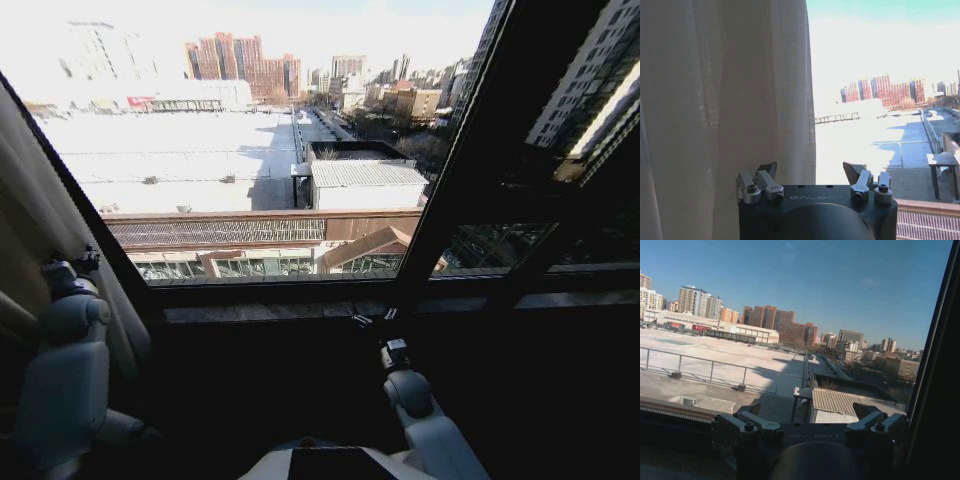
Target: Open the curtains by pulling them apart, changing their state from closed to fully open.
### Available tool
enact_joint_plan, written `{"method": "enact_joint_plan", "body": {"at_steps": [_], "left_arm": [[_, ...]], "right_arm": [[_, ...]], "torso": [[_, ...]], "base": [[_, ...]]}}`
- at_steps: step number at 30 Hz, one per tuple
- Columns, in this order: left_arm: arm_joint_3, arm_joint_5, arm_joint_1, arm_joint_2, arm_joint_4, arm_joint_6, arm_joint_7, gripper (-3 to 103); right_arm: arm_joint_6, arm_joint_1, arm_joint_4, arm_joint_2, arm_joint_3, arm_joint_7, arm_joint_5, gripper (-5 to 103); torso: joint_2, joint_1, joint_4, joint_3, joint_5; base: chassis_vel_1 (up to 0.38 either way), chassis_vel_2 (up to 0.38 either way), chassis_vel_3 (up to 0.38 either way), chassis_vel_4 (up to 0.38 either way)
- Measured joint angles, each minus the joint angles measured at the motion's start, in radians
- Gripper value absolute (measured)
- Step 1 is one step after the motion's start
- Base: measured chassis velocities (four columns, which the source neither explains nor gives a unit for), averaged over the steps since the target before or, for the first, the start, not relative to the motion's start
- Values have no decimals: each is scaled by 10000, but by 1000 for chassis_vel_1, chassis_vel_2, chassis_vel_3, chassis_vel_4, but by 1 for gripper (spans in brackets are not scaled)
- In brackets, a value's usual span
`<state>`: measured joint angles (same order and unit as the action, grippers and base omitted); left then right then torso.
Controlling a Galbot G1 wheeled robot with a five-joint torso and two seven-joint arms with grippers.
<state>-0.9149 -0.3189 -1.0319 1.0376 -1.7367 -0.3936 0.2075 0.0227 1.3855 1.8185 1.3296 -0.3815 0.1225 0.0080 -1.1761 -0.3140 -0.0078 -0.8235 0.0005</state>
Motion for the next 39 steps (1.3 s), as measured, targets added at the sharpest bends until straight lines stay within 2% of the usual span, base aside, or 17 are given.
{"method": "enact_joint_plan", "body": {"at_steps": [3, 5, 7, 8, 14, 15, 16, 19, 26, 28, 39], "left_arm": [[35, 4, -724, 297, -1159, -226, -383, 90], [35, -23, -935, 388, -1442, -253, -513, 90], [18, -74, -1453, 612, -1998, -253, -894, 98], [18, -74, -1453, 612, -1998, -253, -894, 98], [-7, -89, -2337, 1025, -2702, 4, -1830, 100], [3, -72, -2539, 1202, -2783, 375, -2228, 100], [3, -72, -2539, 1202, -2783, 375, -2228, 100], [84, -32, -2659, 1510, -2794, 915, -2608, 100], [56, 83, -2823, 1884, -2723, 1364, -2767, 100], [-47, 118, -2827, 2023, -2542, 1528, -3028, 100], [-2, 181, -2758, 1935, -2105, 1861, -3503, 100]], "right_arm": [[29, 22, 58, 6, -6, 0, 13, 100], [39, 40, 87, -5, -9, 0, 18, 100], [52, 78, 164, -14, -13, 2, 22, 100], [52, 78, 164, -14, -13, 2, 22, 100], [18, 165, 478, -48, -23, 43, 121, 100], [-177, 182, 676, -137, -98, 74, 285, 100], [-177, 182, 676, -137, -98, 74, 285, 100], [-678, 210, 998, -375, -390, 99, 587, 100], [-1119, 202, 1229, -566, -648, 152, 999, 100], [-1157, 177, 1230, -575, -750, 153, 1045, 100], [-1273, 90, 1129, -530, -912, 160, 1058, 100]], "torso": [[0, 1, 1, 0, 0], [0, 1, 1, 1, 0], [0, 1, 2, 0, 0], [0, 1, 2, 0, 0], [0, 1, 4, 0, 0], [0, 1, 4, 1, -1], [0, 1, 4, 1, -1], [0, 1, 0, 0, -1], [0, 0, 2, 0, -1], [0, 1, 5, 0, -3], [0, 0, 0, 0, -2]], "base": [[0, 0, 0, 0], [0, 0, 0, 0], [0, 0, 0, 0], [0, 0, 0, 0], [0, 0, 0, 0], [0, 0, 0, 0], [0, 0, 0, 0], [0, 0, 0, 0], [0, 0, 0, 0], [-32, -21, 34, 33], [-147, -145, 136, 141]]}}
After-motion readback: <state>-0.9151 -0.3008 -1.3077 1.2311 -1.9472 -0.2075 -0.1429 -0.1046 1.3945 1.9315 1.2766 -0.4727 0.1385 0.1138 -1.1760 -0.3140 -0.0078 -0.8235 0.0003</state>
